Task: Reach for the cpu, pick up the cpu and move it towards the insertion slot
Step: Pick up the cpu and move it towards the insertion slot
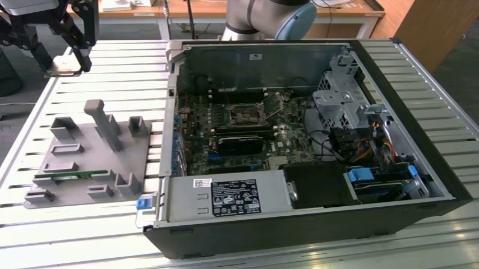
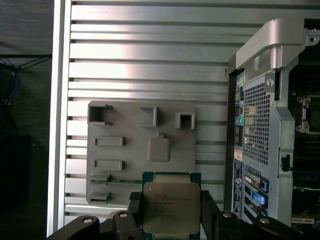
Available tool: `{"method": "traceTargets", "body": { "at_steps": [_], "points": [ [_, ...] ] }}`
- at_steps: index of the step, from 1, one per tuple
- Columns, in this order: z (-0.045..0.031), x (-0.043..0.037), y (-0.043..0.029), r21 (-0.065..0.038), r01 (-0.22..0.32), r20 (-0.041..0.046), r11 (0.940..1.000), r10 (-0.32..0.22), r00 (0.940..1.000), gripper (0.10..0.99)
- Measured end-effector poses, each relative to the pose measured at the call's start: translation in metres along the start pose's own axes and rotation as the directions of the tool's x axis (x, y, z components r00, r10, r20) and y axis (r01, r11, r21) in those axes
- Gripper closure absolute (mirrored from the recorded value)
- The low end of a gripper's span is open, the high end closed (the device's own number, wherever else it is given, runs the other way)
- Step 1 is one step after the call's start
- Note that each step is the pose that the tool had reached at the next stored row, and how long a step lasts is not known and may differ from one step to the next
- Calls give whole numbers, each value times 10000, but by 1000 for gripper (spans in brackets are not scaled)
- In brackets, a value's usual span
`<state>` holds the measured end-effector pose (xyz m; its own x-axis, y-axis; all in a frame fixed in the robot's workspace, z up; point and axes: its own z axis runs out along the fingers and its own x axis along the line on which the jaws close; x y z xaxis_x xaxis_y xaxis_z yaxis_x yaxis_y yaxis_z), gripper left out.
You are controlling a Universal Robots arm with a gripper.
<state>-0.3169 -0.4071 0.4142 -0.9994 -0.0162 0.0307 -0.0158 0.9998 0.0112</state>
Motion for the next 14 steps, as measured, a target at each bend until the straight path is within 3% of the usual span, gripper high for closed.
{"method": "traceTargets", "body": {
  "at_steps": [14],
  "points": [
    [-3,-118,-2,0,0,0,10000,0,10000,541]
  ]
}}
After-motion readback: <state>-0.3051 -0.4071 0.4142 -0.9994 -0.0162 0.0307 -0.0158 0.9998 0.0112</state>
